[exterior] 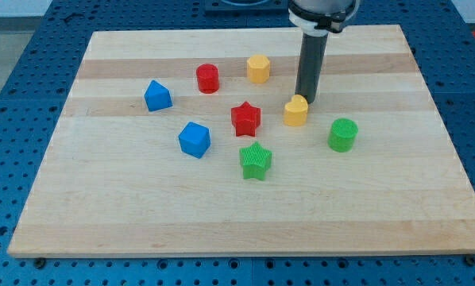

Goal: Move the green circle closer to the yellow heart

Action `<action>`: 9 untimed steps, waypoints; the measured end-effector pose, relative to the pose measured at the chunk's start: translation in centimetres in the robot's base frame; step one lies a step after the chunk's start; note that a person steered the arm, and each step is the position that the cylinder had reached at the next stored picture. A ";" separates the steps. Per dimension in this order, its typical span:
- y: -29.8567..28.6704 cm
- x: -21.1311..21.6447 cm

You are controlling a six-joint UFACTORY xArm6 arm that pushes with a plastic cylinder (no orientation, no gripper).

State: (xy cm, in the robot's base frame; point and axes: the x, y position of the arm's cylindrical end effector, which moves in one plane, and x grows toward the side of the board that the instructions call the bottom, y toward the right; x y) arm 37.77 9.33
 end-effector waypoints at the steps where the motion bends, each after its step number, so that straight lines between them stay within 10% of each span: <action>1: 2.8 2.6; 5: 2.1 13.6; 9: 5.4 9.5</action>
State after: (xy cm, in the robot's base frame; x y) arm 47.22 14.70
